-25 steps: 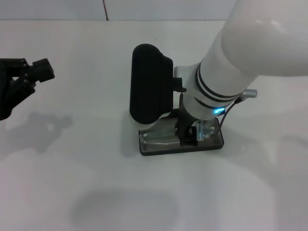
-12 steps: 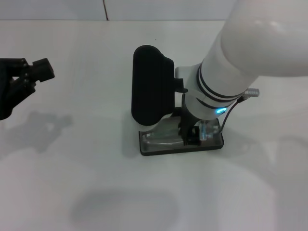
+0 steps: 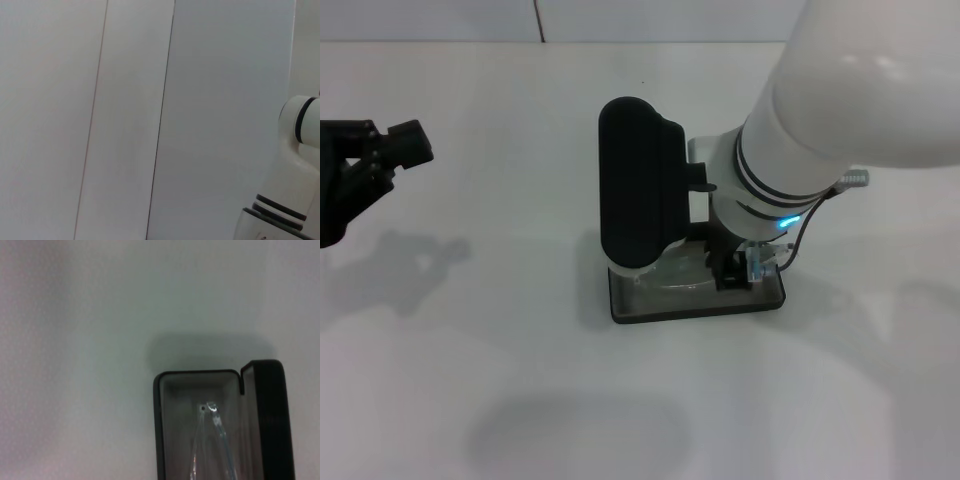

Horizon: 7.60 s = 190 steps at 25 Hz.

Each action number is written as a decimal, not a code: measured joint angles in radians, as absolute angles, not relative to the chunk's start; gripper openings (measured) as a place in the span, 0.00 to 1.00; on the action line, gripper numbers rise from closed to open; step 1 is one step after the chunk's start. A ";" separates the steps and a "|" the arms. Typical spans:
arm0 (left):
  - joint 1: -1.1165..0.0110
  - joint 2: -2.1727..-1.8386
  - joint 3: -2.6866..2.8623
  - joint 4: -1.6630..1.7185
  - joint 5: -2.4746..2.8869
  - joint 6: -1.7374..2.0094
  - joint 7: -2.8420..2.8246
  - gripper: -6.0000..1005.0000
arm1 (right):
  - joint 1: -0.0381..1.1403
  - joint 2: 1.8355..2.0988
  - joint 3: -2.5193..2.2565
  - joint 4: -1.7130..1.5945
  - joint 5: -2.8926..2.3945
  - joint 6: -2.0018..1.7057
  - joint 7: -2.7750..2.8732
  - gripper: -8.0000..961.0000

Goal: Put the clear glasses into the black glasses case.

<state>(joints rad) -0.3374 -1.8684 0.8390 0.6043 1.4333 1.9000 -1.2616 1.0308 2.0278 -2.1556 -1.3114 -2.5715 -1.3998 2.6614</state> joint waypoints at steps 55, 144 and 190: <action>-0.347 -1.877 0.793 0.594 1.425 1.875 -1.295 0.07 | 0.646 2.027 -1.857 -1.756 -2.360 -1.384 2.439 0.12; -0.751 -2.100 0.994 0.241 1.861 1.324 -1.316 0.24 | 0.310 2.020 -0.978 -0.978 -1.491 -1.229 1.698 0.13; -0.528 -1.984 0.917 0.505 1.692 1.859 -1.315 0.74 | 0.406 2.023 -1.278 -0.794 -1.373 -1.635 1.328 0.91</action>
<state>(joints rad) -0.5285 -1.9843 0.9174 0.5047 1.6919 1.8588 -1.3151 0.4058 2.0230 -1.2783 -0.7944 -1.3733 -1.6351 1.3284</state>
